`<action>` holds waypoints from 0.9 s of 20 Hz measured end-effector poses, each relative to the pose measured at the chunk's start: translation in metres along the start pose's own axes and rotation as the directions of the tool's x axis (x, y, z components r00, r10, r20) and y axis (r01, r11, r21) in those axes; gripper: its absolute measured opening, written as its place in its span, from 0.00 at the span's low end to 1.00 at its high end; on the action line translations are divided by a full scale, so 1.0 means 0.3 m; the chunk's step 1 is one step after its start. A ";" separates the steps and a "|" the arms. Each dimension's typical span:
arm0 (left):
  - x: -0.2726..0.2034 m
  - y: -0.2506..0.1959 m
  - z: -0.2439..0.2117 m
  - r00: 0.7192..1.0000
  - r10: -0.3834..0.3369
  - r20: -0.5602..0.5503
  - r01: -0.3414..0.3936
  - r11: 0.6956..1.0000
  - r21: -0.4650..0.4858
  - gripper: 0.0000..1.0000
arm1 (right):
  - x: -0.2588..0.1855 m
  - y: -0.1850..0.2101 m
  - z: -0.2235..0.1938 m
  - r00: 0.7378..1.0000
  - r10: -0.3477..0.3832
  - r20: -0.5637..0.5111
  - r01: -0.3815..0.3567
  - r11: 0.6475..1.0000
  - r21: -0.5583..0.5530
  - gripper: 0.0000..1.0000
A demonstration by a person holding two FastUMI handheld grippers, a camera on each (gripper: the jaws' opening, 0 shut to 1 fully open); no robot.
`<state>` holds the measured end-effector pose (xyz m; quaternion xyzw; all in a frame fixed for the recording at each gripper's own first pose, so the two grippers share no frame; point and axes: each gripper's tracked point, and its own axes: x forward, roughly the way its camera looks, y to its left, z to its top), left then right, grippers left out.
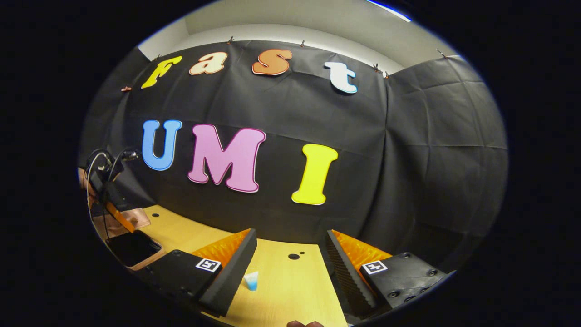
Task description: First open the suitcase, pack the skin care products into it, and then close the suitcase.
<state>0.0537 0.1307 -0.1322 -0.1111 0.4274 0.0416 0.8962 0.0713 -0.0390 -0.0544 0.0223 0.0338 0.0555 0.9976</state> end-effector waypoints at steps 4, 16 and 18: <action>-0.208 0.252 0.149 0.986 0.111 0.127 -0.109 0.994 -0.025 0.10 | 0.079 0.081 -0.002 0.998 0.070 0.002 -0.070 0.997 0.020 0.96; -0.206 1.434 0.236 0.955 0.276 0.112 -0.258 0.954 -0.154 0.09 | 0.090 0.470 0.069 0.998 -0.054 -0.019 0.053 0.998 -0.016 0.96; -0.108 1.580 0.173 0.961 0.265 0.080 -0.251 0.956 -0.152 0.09 | 0.085 0.523 0.060 0.996 -0.074 -0.038 0.074 0.997 -0.026 0.96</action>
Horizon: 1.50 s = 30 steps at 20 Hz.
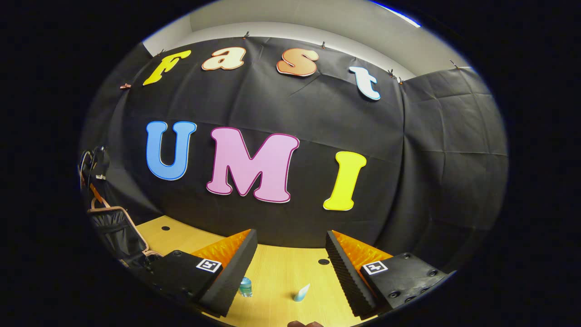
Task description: First open the suitcase, pack the skin care products into it, and then close the suitcase.
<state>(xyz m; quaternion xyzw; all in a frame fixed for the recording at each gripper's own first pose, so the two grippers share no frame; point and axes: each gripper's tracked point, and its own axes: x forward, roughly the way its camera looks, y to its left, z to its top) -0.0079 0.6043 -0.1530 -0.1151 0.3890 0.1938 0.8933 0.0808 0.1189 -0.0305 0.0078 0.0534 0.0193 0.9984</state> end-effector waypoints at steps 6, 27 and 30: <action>0.309 0.197 -0.217 0.991 -0.049 -0.123 0.039 0.996 -0.081 0.09 | -0.012 0.094 0.002 0.997 -0.042 -0.068 0.041 0.999 -0.020 0.94; -0.502 -0.965 0.047 0.760 -0.329 0.560 0.228 0.942 0.245 0.96 | 0.001 -0.073 -0.174 0.985 -0.138 -0.102 0.139 0.990 0.002 0.96; -0.519 -1.381 -0.128 0.756 -0.473 0.453 0.332 0.873 0.357 0.96 | 0.027 -0.094 -0.253 0.988 -0.102 -0.119 0.102 0.995 -0.006 0.96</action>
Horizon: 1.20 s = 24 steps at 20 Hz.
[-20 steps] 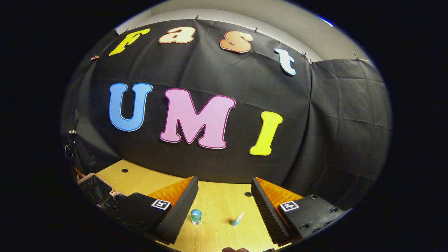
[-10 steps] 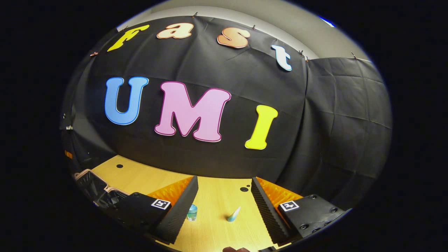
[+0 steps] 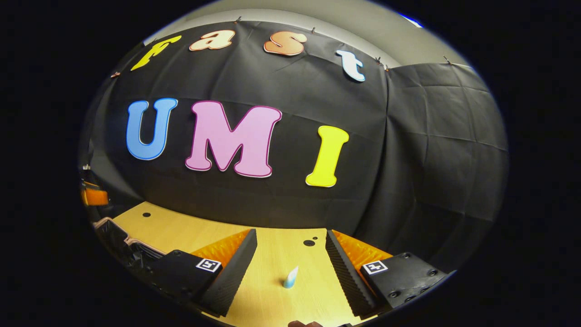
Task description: First open the suitcase, pack the skin care products into it, and then close the suitcase.
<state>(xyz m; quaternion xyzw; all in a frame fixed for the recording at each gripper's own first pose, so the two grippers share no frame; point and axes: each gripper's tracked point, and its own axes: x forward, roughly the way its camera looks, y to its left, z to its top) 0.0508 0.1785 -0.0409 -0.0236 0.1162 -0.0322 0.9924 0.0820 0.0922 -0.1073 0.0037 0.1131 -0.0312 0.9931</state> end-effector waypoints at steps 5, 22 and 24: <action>0.191 -0.413 -0.194 0.988 -0.128 -0.085 0.138 0.983 0.123 0.96 | 0.100 0.009 -0.164 0.990 0.126 -0.056 -0.124 0.992 0.030 0.96; 0.795 -0.608 -0.735 0.928 -0.023 -0.371 0.103 0.975 0.198 0.95 | 0.430 0.020 -0.702 0.890 0.321 -0.324 -0.300 0.947 0.115 0.97; 0.819 -0.587 -0.729 0.932 0.006 -0.361 0.083 0.969 0.231 0.74 | 0.447 0.018 -0.732 0.883 0.321 -0.342 -0.300 0.947 0.114 0.97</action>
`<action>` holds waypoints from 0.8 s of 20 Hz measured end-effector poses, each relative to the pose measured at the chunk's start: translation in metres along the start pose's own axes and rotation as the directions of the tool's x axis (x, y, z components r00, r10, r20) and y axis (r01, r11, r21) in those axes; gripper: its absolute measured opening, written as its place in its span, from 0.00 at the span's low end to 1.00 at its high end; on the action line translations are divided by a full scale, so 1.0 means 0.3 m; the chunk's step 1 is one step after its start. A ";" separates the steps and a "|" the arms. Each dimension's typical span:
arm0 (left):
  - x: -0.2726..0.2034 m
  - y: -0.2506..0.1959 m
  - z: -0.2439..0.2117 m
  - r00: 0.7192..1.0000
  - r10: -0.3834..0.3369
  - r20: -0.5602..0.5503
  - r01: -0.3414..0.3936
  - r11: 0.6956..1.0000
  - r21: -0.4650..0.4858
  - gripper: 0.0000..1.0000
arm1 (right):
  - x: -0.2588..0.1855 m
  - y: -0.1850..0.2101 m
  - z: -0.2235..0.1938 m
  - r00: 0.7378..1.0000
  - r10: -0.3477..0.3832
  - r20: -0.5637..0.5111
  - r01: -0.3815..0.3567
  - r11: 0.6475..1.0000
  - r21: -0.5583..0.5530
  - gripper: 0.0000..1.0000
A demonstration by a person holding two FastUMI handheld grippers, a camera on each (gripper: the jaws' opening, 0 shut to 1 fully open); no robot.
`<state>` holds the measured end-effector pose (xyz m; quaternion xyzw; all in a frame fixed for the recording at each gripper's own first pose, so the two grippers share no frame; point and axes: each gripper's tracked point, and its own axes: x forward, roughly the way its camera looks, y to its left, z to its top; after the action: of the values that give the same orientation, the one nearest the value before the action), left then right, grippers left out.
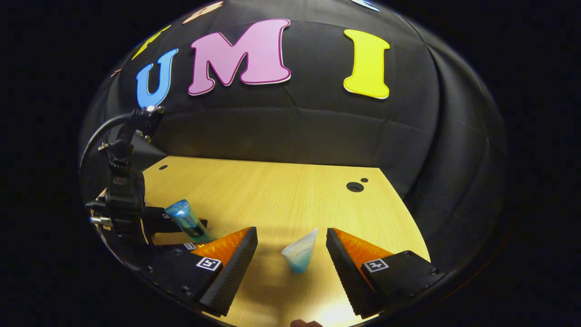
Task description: First open the suitcase, pack the skin care products into it, and then close the suitcase.
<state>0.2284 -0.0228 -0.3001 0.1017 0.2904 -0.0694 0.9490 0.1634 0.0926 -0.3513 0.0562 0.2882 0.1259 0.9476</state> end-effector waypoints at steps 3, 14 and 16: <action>0.000 -0.031 0.004 0.999 -0.034 -0.002 0.034 0.999 -0.008 0.49 | 0.041 -0.009 -0.025 1.000 -0.011 -0.023 0.011 1.000 0.001 0.97; -0.018 -0.009 -0.007 0.996 -0.037 -0.082 0.033 0.998 -0.048 0.47 | 0.157 -0.048 -0.144 0.987 -0.062 -0.148 0.071 0.996 0.055 0.23; -0.076 0.009 0.030 0.996 -0.066 -0.066 0.061 0.995 -0.080 0.46 | 0.123 -0.023 -0.115 0.991 -0.049 -0.126 0.053 0.998 0.035 0.13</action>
<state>0.2149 -0.0206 -0.2795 0.0578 0.3285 -0.0846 0.9389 0.1752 0.0972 -0.4007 0.0590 0.3509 0.0994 0.9293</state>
